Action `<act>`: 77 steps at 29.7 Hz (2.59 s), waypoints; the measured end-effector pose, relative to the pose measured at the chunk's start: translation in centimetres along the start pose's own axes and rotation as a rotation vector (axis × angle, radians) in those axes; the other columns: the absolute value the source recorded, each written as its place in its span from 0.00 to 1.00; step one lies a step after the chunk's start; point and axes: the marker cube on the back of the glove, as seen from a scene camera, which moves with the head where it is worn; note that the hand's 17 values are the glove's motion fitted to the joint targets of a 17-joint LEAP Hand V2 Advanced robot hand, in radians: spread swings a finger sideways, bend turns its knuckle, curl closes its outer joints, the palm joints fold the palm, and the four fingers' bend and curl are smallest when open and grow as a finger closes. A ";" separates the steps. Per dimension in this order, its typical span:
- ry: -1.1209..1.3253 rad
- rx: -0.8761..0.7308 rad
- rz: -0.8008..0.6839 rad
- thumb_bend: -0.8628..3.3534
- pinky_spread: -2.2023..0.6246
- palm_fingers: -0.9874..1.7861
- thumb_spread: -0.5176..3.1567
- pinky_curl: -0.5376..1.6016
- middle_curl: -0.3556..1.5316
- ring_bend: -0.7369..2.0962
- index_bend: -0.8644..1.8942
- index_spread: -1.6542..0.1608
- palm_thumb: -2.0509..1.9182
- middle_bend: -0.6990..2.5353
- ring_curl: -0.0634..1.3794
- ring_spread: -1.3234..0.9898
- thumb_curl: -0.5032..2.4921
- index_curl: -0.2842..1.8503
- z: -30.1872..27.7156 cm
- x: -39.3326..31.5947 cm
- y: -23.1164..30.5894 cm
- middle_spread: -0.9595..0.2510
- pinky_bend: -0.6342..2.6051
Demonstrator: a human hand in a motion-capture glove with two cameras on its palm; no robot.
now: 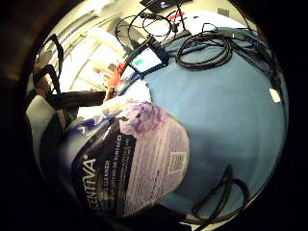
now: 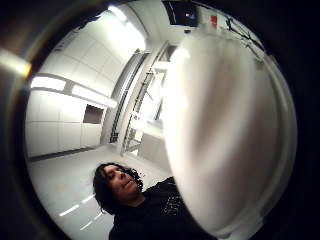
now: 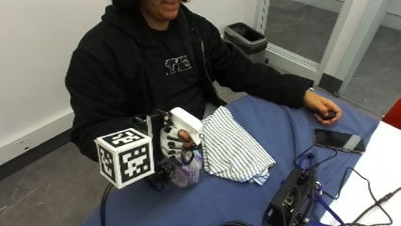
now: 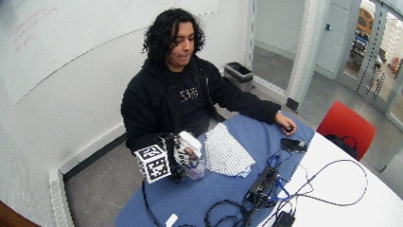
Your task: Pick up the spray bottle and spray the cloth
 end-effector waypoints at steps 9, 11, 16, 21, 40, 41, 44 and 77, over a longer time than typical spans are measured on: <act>0.160 -0.486 0.134 0.20 0.68 0.82 0.23 0.46 0.48 0.51 0.40 0.74 0.78 0.37 0.39 0.47 0.40 0.36 0.4 -5.2 -1.8 0.61 0.35; 0.179 -0.576 0.171 0.20 0.68 0.82 0.23 0.46 0.48 0.52 0.39 0.74 0.78 0.37 0.39 0.47 0.41 0.37 0.9 -5.6 -2.0 0.61 0.35; 0.283 -0.795 0.316 0.20 0.68 0.81 0.23 0.46 0.49 0.52 0.38 0.74 0.78 0.36 0.40 0.47 0.41 0.37 2.9 -6.0 -2.5 0.61 0.35; 0.422 -0.974 0.445 0.20 0.68 0.80 0.24 0.46 0.49 0.52 0.38 0.74 0.78 0.36 0.40 0.47 0.42 0.38 4.6 -5.6 -2.9 0.61 0.35; 0.697 -1.315 0.731 0.20 0.69 0.79 0.25 0.47 0.50 0.52 0.37 0.75 0.79 0.35 0.40 0.47 0.43 0.38 10.7 -1.4 -1.1 0.61 0.36; 0.707 -1.336 0.741 0.20 0.69 0.79 0.25 0.47 0.50 0.52 0.37 0.75 0.79 0.35 0.40 0.47 0.43 0.38 10.7 -1.1 -0.7 0.61 0.36; 0.735 -1.395 0.769 0.20 0.69 0.79 0.25 0.47 0.50 0.52 0.37 0.75 0.79 0.35 0.40 0.47 0.44 0.38 10.7 -0.2 0.3 0.61 0.36; 0.302 -1.241 0.330 0.20 0.69 0.79 0.26 0.46 0.51 0.52 0.36 0.75 0.79 0.35 0.41 0.48 0.45 0.38 17.2 -9.0 -5.7 0.62 0.35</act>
